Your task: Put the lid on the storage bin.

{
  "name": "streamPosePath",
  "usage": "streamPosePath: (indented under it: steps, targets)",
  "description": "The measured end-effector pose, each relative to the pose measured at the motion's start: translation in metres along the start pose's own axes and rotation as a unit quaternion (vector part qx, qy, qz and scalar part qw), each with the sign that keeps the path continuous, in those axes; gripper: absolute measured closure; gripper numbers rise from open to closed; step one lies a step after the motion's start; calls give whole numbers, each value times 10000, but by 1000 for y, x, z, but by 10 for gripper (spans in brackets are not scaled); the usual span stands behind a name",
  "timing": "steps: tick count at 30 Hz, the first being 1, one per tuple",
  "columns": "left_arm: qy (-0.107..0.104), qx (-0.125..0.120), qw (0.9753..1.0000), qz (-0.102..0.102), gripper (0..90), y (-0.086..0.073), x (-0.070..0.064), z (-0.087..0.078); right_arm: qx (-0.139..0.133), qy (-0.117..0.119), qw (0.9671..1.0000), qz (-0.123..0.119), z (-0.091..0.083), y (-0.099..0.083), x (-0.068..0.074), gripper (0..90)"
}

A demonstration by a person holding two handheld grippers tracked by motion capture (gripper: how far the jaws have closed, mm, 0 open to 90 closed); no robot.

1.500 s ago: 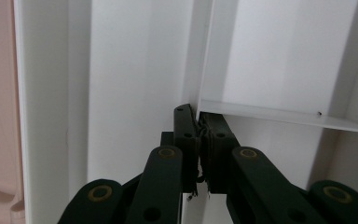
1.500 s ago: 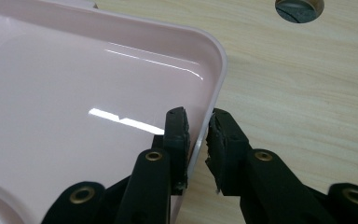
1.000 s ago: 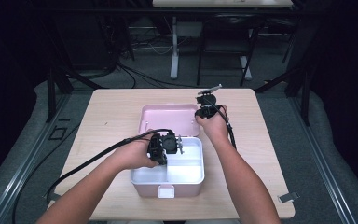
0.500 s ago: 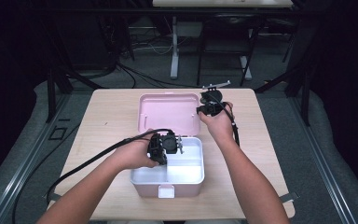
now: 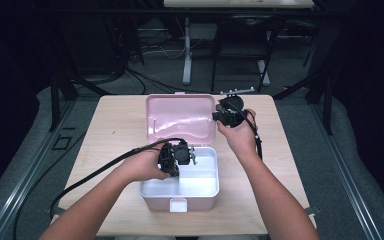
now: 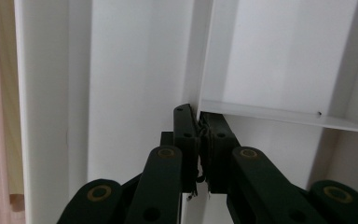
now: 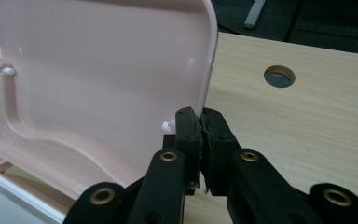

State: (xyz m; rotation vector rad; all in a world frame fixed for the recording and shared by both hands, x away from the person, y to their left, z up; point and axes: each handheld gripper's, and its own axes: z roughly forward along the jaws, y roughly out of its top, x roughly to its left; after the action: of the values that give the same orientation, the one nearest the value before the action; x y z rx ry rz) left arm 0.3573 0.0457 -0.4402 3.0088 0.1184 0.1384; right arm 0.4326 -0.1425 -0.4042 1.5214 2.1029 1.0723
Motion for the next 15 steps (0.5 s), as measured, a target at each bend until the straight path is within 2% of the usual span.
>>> streamPosePath:
  steps: [2, 4, 9, 11, 15]
  targets:
    - [40, 3, 10000, -2, 856, 0, -1, 0, -2, 39, 10000, -38, -3, 0, 1, 863]
    - [96, -8, 10000, 13, 854, 0, -2, 0, -96, -100, 9999, -49, -3, -1, 2, 863]
    - [158, 11, 9999, -46, 837, 0, -4, -1, -99, -25, 9999, -66, -6, -1, 2, 863]
    - [189, 44, 9998, -73, 827, 0, -3, -2, -127, -65, 9999, -59, -6, -2, 2, 864]
    - [205, -101, 9996, -178, 796, -5, -2, -11, -162, -59, 9998, -60, -7, -2, 2, 864]
